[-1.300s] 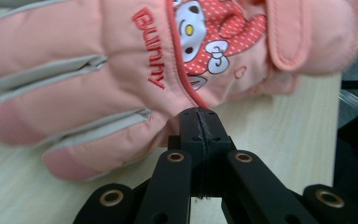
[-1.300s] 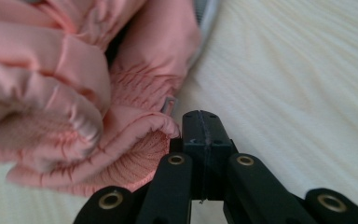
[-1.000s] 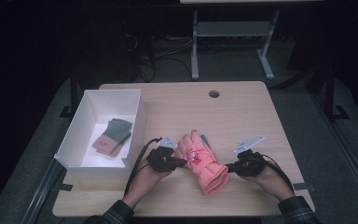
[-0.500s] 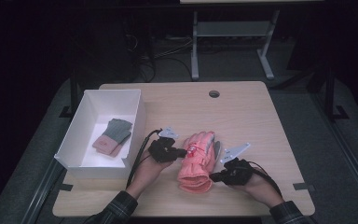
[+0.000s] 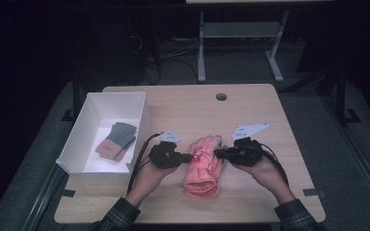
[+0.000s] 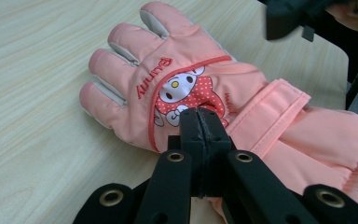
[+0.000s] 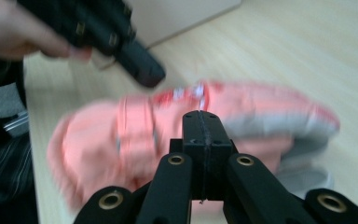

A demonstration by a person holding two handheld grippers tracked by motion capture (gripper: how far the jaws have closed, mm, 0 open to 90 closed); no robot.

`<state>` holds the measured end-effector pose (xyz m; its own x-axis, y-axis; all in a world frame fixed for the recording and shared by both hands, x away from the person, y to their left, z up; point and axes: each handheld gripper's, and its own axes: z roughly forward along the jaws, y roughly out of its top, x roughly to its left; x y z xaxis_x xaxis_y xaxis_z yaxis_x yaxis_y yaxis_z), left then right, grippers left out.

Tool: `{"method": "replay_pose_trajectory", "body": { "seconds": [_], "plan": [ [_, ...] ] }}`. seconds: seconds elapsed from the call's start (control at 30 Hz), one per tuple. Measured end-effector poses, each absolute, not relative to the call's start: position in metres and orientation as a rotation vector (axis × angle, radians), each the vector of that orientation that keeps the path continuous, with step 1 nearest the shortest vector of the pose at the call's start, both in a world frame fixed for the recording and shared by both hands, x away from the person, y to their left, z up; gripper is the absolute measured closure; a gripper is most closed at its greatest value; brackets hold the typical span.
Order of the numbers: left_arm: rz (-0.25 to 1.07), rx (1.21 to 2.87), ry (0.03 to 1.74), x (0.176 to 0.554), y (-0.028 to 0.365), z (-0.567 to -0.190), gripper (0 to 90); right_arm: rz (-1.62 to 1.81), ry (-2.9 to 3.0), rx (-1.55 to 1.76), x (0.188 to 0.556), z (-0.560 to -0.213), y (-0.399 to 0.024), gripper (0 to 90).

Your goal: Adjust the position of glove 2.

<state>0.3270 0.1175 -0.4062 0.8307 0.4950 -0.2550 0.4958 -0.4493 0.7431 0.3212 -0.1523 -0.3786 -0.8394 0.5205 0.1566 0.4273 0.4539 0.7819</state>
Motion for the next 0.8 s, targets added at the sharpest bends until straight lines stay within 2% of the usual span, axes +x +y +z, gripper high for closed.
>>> {"method": "replay_pose_trajectory", "body": {
  "seconds": [0.33, 0.8],
  "plan": [
    [-0.02, 2.13, 0.715, 0.328, 0.116, -0.41, 89.4, 1.296, 2.592, 0.896, 0.346, -0.389, -0.134, 90.0],
    [-0.023, 2.139, 0.719, 0.329, 0.113, -0.413, 89.4, 1.14, 2.648, 0.918, 0.337, -0.417, -0.141, 90.0]
  ]
}}
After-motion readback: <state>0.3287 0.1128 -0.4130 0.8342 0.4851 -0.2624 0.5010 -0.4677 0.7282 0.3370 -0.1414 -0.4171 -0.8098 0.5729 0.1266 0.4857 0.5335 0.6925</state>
